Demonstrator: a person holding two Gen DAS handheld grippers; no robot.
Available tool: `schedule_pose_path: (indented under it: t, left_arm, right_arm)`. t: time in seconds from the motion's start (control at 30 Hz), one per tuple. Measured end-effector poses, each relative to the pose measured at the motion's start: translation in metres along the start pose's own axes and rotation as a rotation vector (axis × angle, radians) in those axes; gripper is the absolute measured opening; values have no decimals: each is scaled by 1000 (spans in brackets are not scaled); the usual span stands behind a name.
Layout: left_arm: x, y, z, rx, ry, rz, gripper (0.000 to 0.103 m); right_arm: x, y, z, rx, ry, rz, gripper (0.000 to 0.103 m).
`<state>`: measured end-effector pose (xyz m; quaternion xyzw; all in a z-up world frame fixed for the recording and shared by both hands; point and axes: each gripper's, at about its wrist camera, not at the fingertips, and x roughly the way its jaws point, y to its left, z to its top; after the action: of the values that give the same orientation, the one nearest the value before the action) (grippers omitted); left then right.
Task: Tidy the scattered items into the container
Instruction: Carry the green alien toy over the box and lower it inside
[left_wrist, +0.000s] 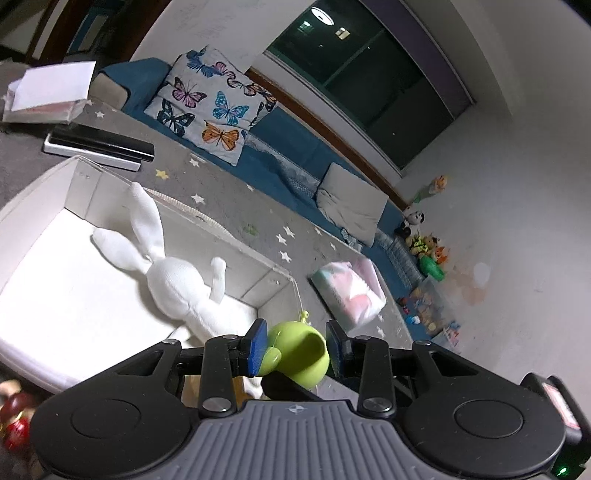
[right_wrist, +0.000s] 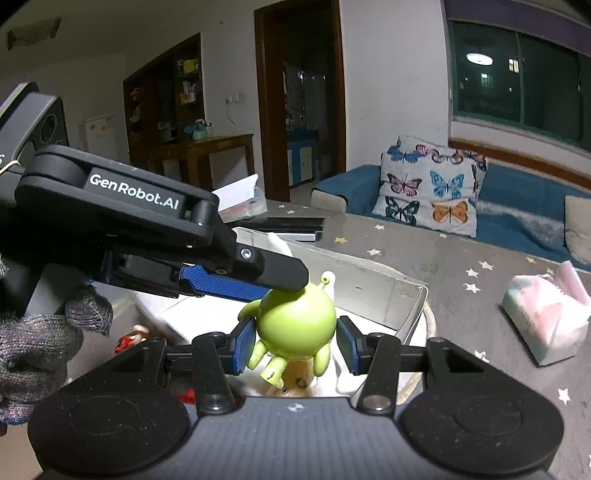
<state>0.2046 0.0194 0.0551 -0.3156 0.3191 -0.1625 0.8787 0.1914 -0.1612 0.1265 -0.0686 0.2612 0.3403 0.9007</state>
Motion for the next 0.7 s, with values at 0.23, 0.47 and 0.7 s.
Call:
schedule_pose_path:
  t: [0.23,0.47,0.7]
  left_arm:
    - [27,13,8,-40,22,9,37]
    - [42,19,7,-41,56,33,37]
    - [48,23,3,-48,86,57,37]
  right_arm:
    - [28,-10,8,-72,62,-9,48]
    - [48,-9,10,-161,137,-13,48]
    - [64,-2,6,-205,205,-4,48]
